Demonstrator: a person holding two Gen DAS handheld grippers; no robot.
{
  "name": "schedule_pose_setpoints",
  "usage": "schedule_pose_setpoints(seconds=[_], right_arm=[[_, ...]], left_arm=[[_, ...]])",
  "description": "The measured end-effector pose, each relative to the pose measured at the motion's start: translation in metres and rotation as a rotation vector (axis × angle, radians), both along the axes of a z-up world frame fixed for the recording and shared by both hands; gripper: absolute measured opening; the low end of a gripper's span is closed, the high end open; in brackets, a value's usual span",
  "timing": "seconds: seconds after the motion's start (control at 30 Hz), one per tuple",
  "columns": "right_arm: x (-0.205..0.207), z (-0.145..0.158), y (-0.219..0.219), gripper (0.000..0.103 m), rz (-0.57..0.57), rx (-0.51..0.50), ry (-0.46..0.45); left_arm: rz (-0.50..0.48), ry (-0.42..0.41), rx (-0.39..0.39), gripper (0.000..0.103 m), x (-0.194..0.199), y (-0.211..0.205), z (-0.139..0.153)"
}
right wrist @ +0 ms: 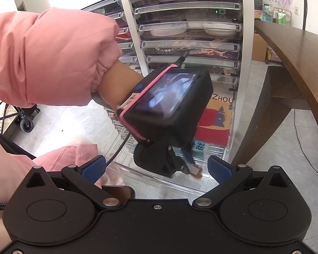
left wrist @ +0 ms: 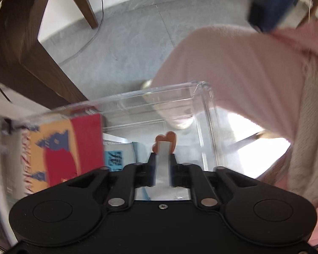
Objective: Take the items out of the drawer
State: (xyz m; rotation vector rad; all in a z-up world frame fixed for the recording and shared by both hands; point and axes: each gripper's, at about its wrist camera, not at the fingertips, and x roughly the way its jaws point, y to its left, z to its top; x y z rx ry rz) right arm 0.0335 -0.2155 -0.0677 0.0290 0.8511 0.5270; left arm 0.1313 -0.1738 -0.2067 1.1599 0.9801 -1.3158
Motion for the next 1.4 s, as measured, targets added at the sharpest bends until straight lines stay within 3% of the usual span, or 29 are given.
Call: schedule_pose_setpoints(seconds=[0.1, 0.2, 0.4, 0.6, 0.73, 0.9, 1.0, 1.07, 1.1, 1.13, 1.4], right_arm=[[0.0, 0.0, 0.0, 0.103, 0.001, 0.0, 0.0], [0.0, 0.0, 0.0, 0.103, 0.001, 0.0, 0.0], [0.0, 0.0, 0.0, 0.103, 0.003, 0.001, 0.0], [0.0, 0.0, 0.0, 0.103, 0.004, 0.001, 0.001], [0.0, 0.0, 0.0, 0.103, 0.005, 0.002, 0.001], [0.001, 0.0, 0.0, 0.103, 0.006, 0.002, 0.001], [0.001, 0.0, 0.0, 0.103, 0.006, 0.002, 0.001], [-0.004, -0.001, 0.002, 0.103, 0.006, 0.002, 0.001], [-0.003, -0.001, 0.002, 0.103, 0.006, 0.003, 0.002], [-0.003, -0.001, 0.002, 0.103, 0.005, 0.004, 0.003], [-0.002, -0.002, 0.002, 0.103, 0.002, 0.008, 0.008]], left_arm=[[0.045, 0.013, -0.025, 0.009, 0.002, 0.005, 0.003], [0.099, 0.005, -0.069, 0.001, 0.0, 0.014, 0.009], [0.163, -0.026, -0.139, 0.0, -0.012, 0.031, 0.024], [0.145, -0.048, -0.133, 0.0, -0.024, 0.031, 0.023], [0.181, -0.124, -0.098, 0.001, -0.022, 0.027, 0.016], [0.203, -0.108, -0.069, 0.003, -0.023, 0.021, 0.009], [0.247, -0.096, -0.07, 0.01, -0.02, 0.015, 0.008], [0.273, -0.085, -0.087, 0.027, -0.018, 0.013, 0.011], [0.278, -0.081, -0.102, 0.045, -0.018, 0.013, 0.013], [0.276, -0.073, -0.112, 0.049, -0.019, 0.013, 0.014], [0.27, -0.034, -0.092, 0.049, -0.012, 0.002, 0.008]])
